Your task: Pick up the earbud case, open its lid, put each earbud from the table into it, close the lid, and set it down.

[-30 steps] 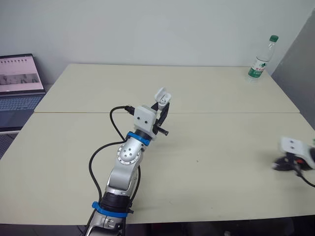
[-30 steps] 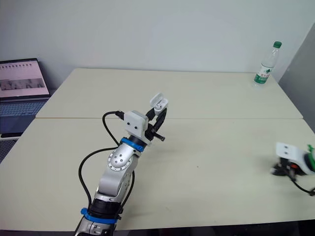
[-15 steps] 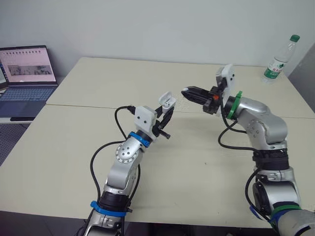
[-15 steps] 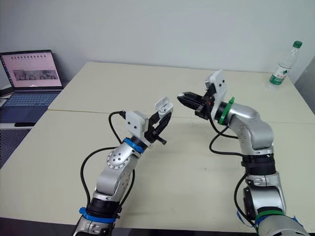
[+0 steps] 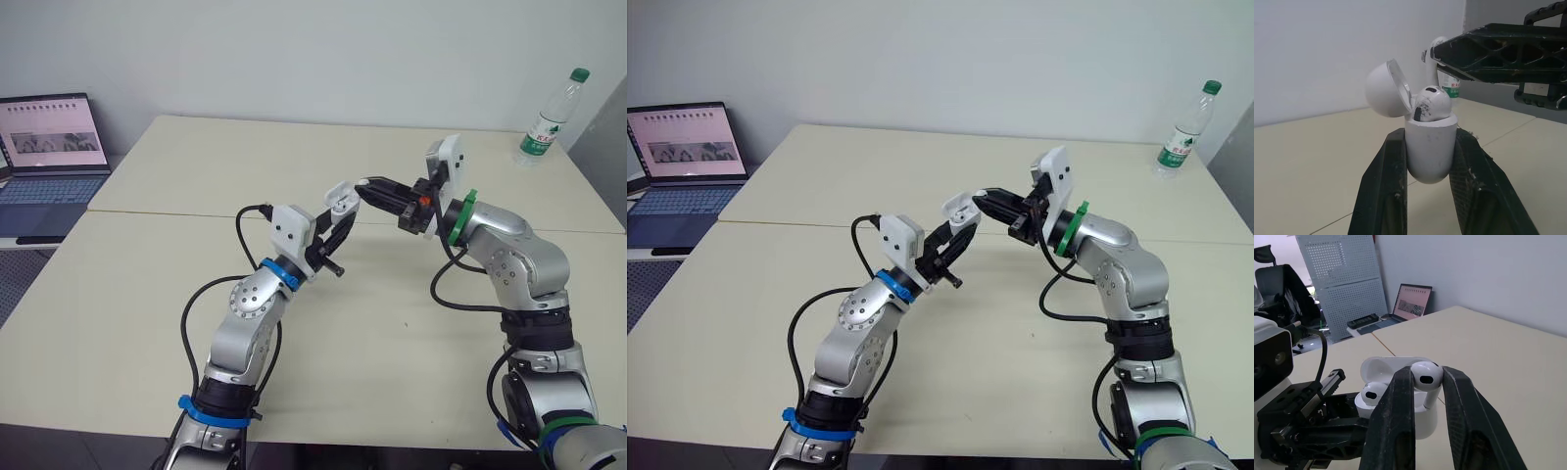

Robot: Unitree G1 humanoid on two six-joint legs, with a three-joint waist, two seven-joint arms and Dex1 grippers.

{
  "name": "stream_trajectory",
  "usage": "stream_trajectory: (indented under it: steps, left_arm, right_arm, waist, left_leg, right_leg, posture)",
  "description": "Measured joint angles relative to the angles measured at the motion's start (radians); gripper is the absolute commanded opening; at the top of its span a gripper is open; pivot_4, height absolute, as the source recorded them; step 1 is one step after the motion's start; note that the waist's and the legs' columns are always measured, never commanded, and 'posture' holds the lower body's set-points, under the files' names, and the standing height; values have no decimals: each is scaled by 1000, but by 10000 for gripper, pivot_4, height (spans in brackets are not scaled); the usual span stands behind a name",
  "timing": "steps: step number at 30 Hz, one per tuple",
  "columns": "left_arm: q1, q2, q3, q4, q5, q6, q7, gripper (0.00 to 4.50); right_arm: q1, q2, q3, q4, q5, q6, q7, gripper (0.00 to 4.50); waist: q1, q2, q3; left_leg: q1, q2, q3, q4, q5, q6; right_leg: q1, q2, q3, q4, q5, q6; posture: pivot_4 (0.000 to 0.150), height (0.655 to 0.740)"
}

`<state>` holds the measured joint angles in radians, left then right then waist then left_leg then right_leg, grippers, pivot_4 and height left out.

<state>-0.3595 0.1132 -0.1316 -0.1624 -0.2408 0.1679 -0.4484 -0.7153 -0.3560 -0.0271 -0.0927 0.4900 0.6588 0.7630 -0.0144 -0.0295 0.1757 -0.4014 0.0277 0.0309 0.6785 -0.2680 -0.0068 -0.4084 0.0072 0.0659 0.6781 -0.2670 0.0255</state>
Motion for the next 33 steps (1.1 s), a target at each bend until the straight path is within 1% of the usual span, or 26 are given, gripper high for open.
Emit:
stream_trajectory:
  steps: [12, 20, 22, 23, 25, 30, 33]
  left_arm:
    - [14, -4, -17, -26, 0, 1, 3, 7687]
    - [16, -4, -21, -28, 1, 3, 1, 7687]
    - [17, -3, -21, -28, 1, 4, 2, 7687]
    - [17, -2, -20, -28, 1, 4, 2, 7687]
    - [18, -2, -19, -28, 1, 4, 2, 7687]
    - [21, -2, -20, -30, 1, 4, 1, 7687]
    - [21, -2, -21, -31, 1, 4, 1, 7687]
  right_arm:
    - [1, -33, 28, -3, 3, -8, 29, 4633]
    - [20, -57, 62, -3, -21, -66, 45, 4633]
    - [21, -60, 70, -3, -29, -73, 46, 12048]
    - [21, -60, 71, -3, -30, -74, 46, 14123]
    - [21, -60, 70, -1, -32, -73, 43, 21134]
    - [19, -59, 64, 10, -32, -73, 43, 21134]
    - [14, -59, 46, 27, -3, -52, 45, 21134]
  waist:
    - [-9, 0, 0]
    - [-12, 0, 0]
    - [-12, 0, 0]
    - [-12, 0, 0]
    - [-12, 0, 0]
    - [-13, 0, 0]
    - [-12, 0, 0]
  left_leg:
    - [0, 0, 0, 0, 0, 0]
    - [0, 0, 0, -1, 0, 0]
    - [0, 0, 0, -1, 0, 0]
    - [0, 0, 0, -1, 0, 0]
    - [0, 0, 0, -1, 0, 0]
    - [0, 0, 0, -1, 0, 0]
    - [0, 0, 0, -1, 0, 0]
  right_leg:
    - [0, 0, 0, 0, 0, 0]
    - [0, 0, 0, 0, 0, 0]
    - [0, 0, 0, 0, 0, 0]
    - [0, 0, 0, 0, 0, 0]
    - [0, 0, 0, 0, 0, 0]
    - [0, 0, 0, 0, 0, 0]
    - [0, 0, 0, -1, 0, 0]
  posture:
    - [1500, 7400]
    - [1500, 7400]
    - [1500, 7400]
    - [1500, 7400]
    - [1500, 7400]
    - [1500, 7400]
    - [1500, 7400]
